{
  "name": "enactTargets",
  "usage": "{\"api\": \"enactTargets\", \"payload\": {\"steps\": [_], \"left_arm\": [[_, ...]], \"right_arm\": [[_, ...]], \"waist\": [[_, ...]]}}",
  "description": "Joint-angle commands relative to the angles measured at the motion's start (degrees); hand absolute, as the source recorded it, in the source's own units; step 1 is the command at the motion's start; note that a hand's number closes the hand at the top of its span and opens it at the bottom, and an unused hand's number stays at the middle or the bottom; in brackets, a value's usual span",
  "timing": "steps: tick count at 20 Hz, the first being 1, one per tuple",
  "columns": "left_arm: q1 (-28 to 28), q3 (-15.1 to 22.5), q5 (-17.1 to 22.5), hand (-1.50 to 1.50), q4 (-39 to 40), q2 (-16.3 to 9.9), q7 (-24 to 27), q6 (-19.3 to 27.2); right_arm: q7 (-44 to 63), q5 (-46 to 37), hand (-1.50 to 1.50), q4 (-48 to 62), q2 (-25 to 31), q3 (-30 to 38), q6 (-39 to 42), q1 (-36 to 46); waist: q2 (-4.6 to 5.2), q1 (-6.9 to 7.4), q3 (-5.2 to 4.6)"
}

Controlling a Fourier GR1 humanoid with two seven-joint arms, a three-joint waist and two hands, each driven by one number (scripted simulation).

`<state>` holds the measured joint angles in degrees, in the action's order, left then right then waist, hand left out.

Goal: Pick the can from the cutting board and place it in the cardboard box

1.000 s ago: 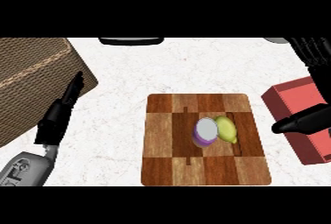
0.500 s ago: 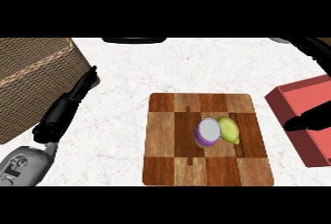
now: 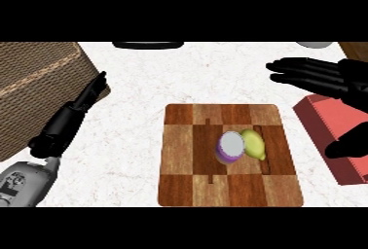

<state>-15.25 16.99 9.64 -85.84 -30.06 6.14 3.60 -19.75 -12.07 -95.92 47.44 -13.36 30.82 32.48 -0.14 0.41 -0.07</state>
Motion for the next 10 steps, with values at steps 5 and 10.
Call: {"api": "enactTargets", "payload": {"steps": [5, 10], "left_arm": [[-0.1, -2.3, -0.1, 0.0, 1.1, 0.2, -0.4, -1.5], [1.3, -3.2, -2.1, 0.0, 2.4, 1.3, 2.7, -1.7]], "right_arm": [[17.2, -5.6, -1.5, -14.1, -0.4, -7.5, 9.5, 5.1], [32.2, -6.7, -1.5, -22.7, -7.0, -12.5, 14.3, 3.2]], "waist": [[-0.16, -0.58, -0.04], [-0.14, -0.88, -0.03]]}}
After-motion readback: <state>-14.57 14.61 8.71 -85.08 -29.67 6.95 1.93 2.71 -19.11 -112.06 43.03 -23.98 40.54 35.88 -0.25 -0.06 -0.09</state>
